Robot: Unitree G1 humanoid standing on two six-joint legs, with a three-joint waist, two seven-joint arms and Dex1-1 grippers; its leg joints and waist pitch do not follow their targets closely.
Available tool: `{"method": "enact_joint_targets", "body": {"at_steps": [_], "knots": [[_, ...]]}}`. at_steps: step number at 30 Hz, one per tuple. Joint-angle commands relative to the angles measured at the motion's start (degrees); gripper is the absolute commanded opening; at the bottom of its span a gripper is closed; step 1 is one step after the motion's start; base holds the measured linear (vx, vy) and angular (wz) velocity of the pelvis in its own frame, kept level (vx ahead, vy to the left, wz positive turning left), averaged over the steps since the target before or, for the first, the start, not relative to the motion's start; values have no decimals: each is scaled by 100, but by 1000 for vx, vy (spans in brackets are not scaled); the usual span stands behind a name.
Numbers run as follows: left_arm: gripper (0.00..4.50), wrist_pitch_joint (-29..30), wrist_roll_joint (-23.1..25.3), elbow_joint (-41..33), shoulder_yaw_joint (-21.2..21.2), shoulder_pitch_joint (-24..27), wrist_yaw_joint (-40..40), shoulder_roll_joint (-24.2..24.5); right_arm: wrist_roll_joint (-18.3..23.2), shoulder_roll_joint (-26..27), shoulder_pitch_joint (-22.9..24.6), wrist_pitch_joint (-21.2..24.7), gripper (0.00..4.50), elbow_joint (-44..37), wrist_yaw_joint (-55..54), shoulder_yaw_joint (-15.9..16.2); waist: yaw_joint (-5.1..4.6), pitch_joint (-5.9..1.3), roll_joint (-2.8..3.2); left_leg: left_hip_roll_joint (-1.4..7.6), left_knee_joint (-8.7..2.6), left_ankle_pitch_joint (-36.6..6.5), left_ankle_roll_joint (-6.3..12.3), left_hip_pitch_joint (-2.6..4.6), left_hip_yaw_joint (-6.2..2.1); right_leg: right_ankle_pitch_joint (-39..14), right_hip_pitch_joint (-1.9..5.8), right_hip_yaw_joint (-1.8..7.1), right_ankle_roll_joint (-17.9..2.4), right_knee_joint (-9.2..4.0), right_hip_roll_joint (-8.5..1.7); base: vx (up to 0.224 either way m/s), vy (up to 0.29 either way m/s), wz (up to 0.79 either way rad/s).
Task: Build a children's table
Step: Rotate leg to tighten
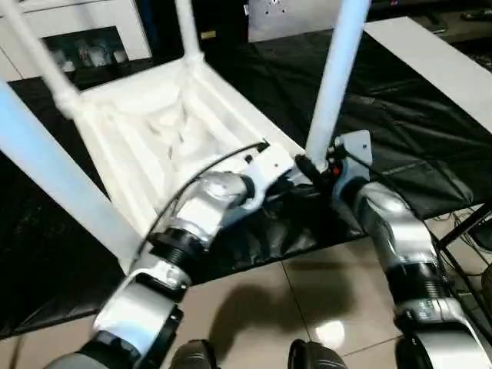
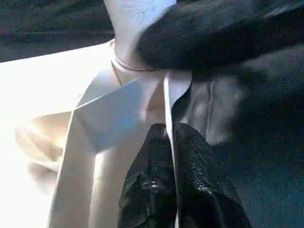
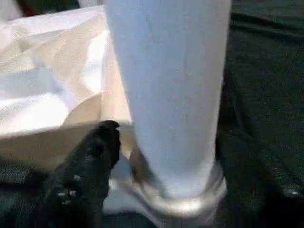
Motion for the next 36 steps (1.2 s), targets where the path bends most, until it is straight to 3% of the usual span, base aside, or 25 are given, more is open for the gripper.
{"method": "enact_joint_targets", "body": {"at_steps": [1,2,3,7,8,9,11,14,16,17,18,21,22,23,24,25,26,27,28,29,34,35,36], "knots": [[0,-106,138,143,-69,-71,-83,99,109,-84,82,22,383,-277,204,-35,10,-567,-122,41,-278,-323,1130,-3,117,-702,526,251,-1505,-395,-158,0,0,0],[0,-318,161,252,-130,-122,-277,272,248,-313,381,89,391,-709,511,0,11,-511,-148,36,-322,-792,880,8,125,-1464,518,242,-1243,-498,-148,0,0,0],[0,-325,161,255,-132,-123,-282,278,253,-320,390,91,393,-722,520,1,20,-509,-137,57,-349,-977,755,36,120,-1743,507,258,-1099,-523,-161,0,0,0],[0,-735,193,429,-250,-176,-667,516,428,-569,803,278,434,-1294,786,10,-32,-494,-126,59,-410,-1227,535,3,94,-2097,513,251,-882,-585,-152,0,0,0],[0,-1301,220,600,-345,-234,-966,660,594,-656,1111,484,436,-1765,893,-59,-29,-482,-126,54,-411,-1313,532,33,109,-2176,475,266,-847,-629,-148,0,0,0],[0,-1658,204,688,-347,-287,-1036,687,711,-690,1281,611,438,-2014,957,-97,-14,-478,-161,38,-421,-1348,552,20,111,-2241,487,277,-779,-647,-143,0,0,0],[0,-2225,135,806,-329,-375,-1126,684,833,-777,1516,814,444,-2334,1038,-105,15,-497,-149,57,-426,-1312,546,27,104,-2227,478,284,-743,-629,-159,0,0,0],[0,-2607,85,972,-353,-481,-1249,674,1016,-918,1744,1078,444,-2694,1119,-89,45,-500,-137,96,-426,-1342,503,77,134,-2098,413,304,-874,-615,-162,0,0,0],[0,-2908,153,1131,-426,-540,-1253,687,1094,-927,1852,1216,444,-2913,1028,-161,70,-493,-125,95,-433,-1353,507,72,164,-2055,406,324,-878,-616,-148,0,0,0],[0,-3069,224,1205,-479,-557,-1204,702,1084,-914,1889,1200,444,-2972,973,-195,93,-511,-98,111,-436,-1284,481,61,157,-1902,418,336,-903,-568,-158,0,0,0],[0,-3281,339,1357,-534,-590,-1047,719,1079,-918,1963,1172,444,-3063,924,-220,127,-538,-105,123,-429,-1229,471,92,173,-1714,402,348,-924,-566,-163,0,0,0],[0,-3645,679,1746,-628,-681,-426,796,979,-896,2088,1106,444,-3246,781,-212,137,-562,-113,114,-411,-979,546,53,168,-1116,429,359,-1091,-494,-158,0,0,0],[0,-3645,679,1746,-628,-681,-426,796,979,-896,2088,1106,444,-3246,781,-212,143,-562,-109,116,-405,-966,561,62,172,-1091,418,359,-1087,-497,-156,0,0,0],[0,-3753,665,1860,-561,-682,-368,821,960,-858,2128,1160,444,-3355,709,-173,117,-563,-202,106,-403,-925,611,43,185,-1084,439,359,-1087,-497,-163,0,0,0],[0,-3776,496,1811,-435,-625,-512,817,936,-859,2132,1175,444,-3412,708,-114,129,-565,-202,101,-404,-833,647,21,182,-1219,454,349,-1064,-492,-181,0,0,0],[29,-3776,487,1808,-429,-621,-522,816,934,-859,2132,1175,448,-3414,708,-111,134,-565,-189,100,-400,-793,650,19,181,-1256,446,350,-1055,-490,-185,0,0,0],[46,-3800,98,1694,-162,-501,-824,779,944,-822,2136,1307,450,-3536,617,-35,136,-563,-230,97,-397,-733,665,23,192,-1319,437,354,-1072,-491,-195,0,0,0],[58,-3762,-131,1608,-16,-429,-989,752,1004,-765,2125,1464,450,-3610,512,-31,125,-561,-216,91,-400,-707,671,1,195,-1346,445,352,-1077,-495,-195,0,0,0],[58,-3678,-268,1531,58,-377,-1121,738,1047,-722,2113,1562,450,-3645,449,-39,125,-577,-260,94,-398,-665,676,9,199,-1297,451,356,-1103,-485,-200,0,0,0],[63,-3626,-452,1466,147,-319,-1284,717,1102,-675,2093,1731,450,-3695,329,-50,129,-580,-222,108,-394,-678,689,27,202,-1257,410,357,-1172,-477,-199,0,0,0],[100,-3370,-1138,1002,617,61,-1091,619,1097,-529,2108,2070,450,-3886,-27,79,140,-576,-219,131,-409,-849,577,43,208,-1302,416,364,-1193,-461,-195,0,0,0],[105,-2711,-1477,490,923,382,-897,558,1163,-333,2131,2377,450,-3978,-297,45,125,-560,-207,139,-416,-878,537,50,213,-1336,408,373,-1221,-450,-193,0,0,0],[105,-2492,-1604,265,1024,515,-813,537,1121,-316,2161,2425,450,-4022,-345,91,138,-549,-152,146,-426,-891,503,27,190,-1349,419,368,-1269,-426,-208,0,0,0]]}}
